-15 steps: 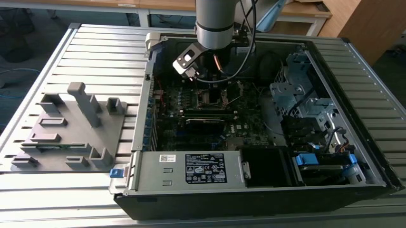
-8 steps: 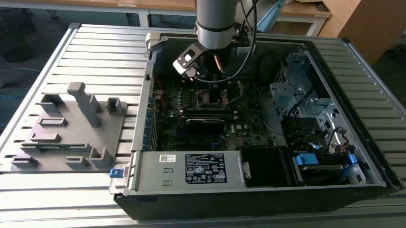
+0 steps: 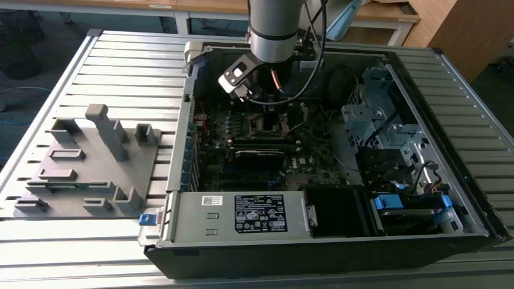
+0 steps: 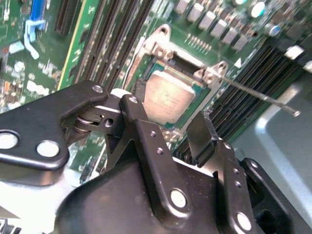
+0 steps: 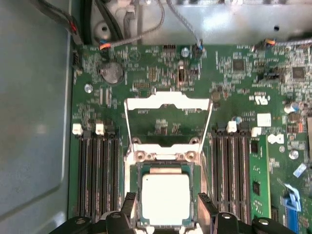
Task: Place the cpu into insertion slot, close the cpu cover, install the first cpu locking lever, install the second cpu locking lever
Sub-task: 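Place the cpu into insertion slot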
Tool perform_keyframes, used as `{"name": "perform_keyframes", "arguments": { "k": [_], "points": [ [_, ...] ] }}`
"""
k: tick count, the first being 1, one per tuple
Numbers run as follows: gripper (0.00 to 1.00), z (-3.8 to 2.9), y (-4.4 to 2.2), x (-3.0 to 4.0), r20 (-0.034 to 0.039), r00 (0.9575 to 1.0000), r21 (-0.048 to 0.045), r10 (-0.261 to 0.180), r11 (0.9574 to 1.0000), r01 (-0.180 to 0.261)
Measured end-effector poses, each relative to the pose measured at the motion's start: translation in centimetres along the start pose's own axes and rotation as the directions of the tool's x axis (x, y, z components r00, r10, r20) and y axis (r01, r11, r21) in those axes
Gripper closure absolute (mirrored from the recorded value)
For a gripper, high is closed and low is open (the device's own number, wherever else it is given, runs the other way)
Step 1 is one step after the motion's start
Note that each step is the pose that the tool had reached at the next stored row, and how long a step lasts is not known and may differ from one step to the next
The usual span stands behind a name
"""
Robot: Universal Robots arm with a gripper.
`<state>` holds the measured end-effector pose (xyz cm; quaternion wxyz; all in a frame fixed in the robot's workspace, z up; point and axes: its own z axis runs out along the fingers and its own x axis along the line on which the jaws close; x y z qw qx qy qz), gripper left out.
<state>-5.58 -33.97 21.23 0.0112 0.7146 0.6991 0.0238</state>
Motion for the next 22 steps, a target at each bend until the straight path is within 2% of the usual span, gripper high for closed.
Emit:
{"name": "perform_keyframes", "arguments": {
  "k": [1,2,12,13,14,16,17,19,20,22],
  "points": [
    [0.39,0.01,0.01,0.00,0.0003,1.0000,0.0120,0.000,0.9999,0.000],
    [0.39,0.01,0.01,0.00,0.0006,1.0000,0.0191,0.000,0.9998,0.000],
    [0.40,0.01,0.01,0.00,0.0007,1.0000,0.0248,0.000,0.9997,0.000],
    [0.47,0.01,0.01,0.00,0.0007,1.0000,0.0253,0.000,0.9997,0.000],
    [0.47,0.01,0.01,0.00,0.0007,1.0000,0.0259,0.000,0.9997,0.000],
    [0.59,0.01,0.01,0.00,0.0007,1.0000,0.0270,0.000,0.9996,0.000],
    [0.59,0.01,0.01,0.00,0.0007,1.0000,0.0275,0.000,0.9996,-0.001],
    [0.71,0.01,0.01,0.00,0.0007,1.0000,0.0287,0.001,0.9996,-0.001],
    [0.71,0.01,0.01,0.00,0.0008,1.0000,0.0292,0.001,0.9996,-0.001],
    [0.82,0.01,0.01,0.00,0.0008,1.0000,0.0303,0.001,0.9995,-0.001]
  ]
}}
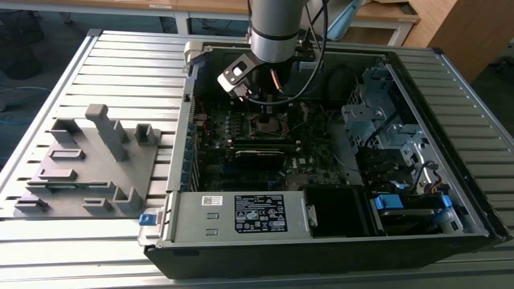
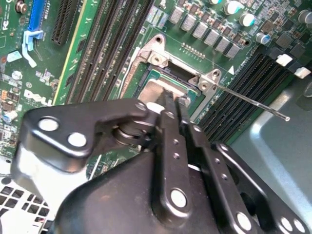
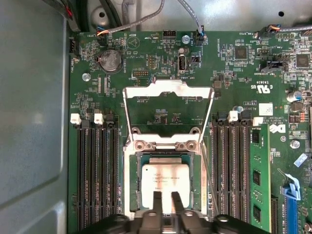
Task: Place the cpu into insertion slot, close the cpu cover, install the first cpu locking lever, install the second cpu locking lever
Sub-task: 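Place the cpu into insertion slot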
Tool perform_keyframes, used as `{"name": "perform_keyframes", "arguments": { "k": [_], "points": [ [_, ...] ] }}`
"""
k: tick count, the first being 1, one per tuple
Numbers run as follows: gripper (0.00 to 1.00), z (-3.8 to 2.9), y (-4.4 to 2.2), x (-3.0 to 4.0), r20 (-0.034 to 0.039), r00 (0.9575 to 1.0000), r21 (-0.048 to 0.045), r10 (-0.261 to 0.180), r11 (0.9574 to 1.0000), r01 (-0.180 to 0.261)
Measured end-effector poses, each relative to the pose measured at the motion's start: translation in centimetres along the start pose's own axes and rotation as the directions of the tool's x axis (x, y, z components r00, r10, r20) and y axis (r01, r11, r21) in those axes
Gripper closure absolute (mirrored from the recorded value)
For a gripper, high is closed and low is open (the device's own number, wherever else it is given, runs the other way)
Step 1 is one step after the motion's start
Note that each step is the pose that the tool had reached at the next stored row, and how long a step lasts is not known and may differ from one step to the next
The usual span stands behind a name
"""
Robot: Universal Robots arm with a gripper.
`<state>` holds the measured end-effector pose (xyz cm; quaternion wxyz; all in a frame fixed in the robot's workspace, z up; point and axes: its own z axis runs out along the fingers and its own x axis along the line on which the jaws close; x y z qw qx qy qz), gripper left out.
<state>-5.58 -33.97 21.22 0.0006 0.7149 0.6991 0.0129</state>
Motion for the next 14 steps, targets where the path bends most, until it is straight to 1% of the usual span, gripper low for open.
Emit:
{"name": "perform_keyframes", "arguments": {
  "k": [1,2,3,10,14],
  "points": [
    [0.82,0.00,0.00,0.00,0.0000,1.0000,0.0006,0.000,1.0000,0.000],
    [0.88,0.00,0.00,0.00,0.0000,1.0000,0.0011,0.000,1.0000,0.000],
    [0.90,0.00,0.00,0.00,0.0000,1.0000,0.0016,0.000,1.0000,0.000],
    [0.90,0.01,0.04,0.00,0.0000,1.0000,0.0049,0.000,1.0000,0.000],
    [0.90,0.01,0.43,0.01,0.0000,1.0000,0.0049,0.000,1.0000,0.000]
  ]
}}
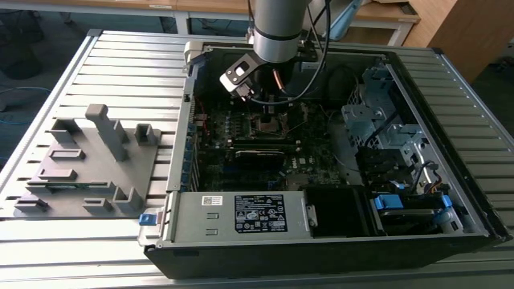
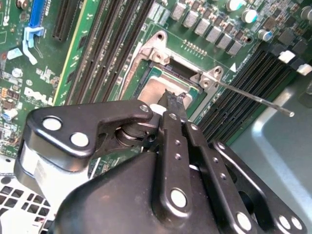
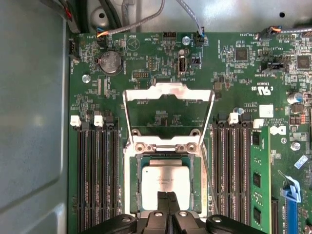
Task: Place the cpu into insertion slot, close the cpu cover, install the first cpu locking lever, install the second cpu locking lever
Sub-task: 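Place the cpu into insertion slot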
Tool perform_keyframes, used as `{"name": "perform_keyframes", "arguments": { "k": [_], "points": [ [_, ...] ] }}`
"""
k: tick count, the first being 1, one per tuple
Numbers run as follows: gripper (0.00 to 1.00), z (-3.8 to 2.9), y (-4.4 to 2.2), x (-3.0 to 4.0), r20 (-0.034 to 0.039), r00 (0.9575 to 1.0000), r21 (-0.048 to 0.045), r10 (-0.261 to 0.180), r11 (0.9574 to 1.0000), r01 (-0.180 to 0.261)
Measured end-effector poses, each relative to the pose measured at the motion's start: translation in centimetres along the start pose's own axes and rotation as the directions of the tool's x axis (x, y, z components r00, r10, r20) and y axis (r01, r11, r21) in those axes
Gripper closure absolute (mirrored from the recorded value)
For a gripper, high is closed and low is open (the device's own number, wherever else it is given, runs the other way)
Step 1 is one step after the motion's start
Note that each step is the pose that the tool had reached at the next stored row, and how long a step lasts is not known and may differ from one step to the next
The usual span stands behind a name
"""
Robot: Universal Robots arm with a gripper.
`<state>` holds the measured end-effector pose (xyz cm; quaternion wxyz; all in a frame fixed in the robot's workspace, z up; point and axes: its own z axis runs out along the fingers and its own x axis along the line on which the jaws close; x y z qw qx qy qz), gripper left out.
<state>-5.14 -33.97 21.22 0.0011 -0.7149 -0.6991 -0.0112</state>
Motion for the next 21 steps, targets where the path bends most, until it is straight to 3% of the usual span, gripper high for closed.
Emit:
{"name": "perform_keyframes", "arguments": {
  "k": [8,21],
  "points": [
    [0.90,0.03,0.21,0.01,0.0001,1.0000,-0.0018,0.000,1.0000,0.000],
    [0.90,0.82,0.65,0.00,-0.0002,1.0000,-0.0053,-0.002,1.0000,0.002]
  ]
}}
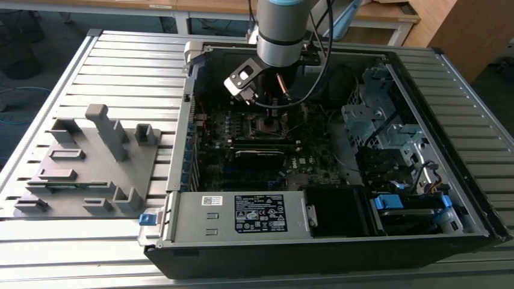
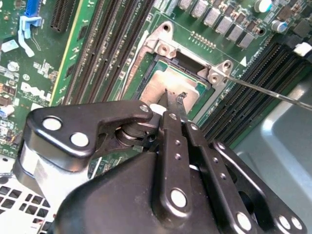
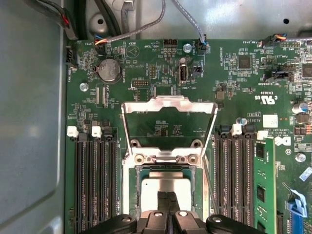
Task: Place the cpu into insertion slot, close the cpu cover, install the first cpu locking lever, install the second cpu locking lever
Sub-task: 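Place the cpu into insertion slot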
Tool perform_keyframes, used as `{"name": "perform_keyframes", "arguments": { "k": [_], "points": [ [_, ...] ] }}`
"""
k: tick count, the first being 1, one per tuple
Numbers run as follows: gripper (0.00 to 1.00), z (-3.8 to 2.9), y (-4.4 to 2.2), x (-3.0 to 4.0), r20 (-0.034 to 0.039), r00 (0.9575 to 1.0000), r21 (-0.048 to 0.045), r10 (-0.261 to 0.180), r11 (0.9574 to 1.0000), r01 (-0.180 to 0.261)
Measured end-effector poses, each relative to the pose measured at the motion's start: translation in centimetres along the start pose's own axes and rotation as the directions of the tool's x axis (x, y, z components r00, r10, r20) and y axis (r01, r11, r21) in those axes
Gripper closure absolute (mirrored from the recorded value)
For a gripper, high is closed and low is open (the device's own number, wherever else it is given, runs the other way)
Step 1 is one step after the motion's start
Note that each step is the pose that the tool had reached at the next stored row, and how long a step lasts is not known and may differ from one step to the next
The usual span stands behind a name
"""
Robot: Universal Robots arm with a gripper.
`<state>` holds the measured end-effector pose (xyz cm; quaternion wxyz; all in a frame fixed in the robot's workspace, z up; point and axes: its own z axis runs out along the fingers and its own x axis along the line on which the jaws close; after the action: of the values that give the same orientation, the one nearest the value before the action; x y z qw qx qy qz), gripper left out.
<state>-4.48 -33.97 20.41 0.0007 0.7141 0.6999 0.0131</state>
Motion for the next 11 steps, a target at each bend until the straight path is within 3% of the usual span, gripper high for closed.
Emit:
{"name": "perform_keyframes", "arguments": {
  "k": [11],
  "points": [
    [0.90,0.32,0.11,0.00,0.0000,1.0000,0.0000,0.000,1.0000,0.000]
  ]
}}
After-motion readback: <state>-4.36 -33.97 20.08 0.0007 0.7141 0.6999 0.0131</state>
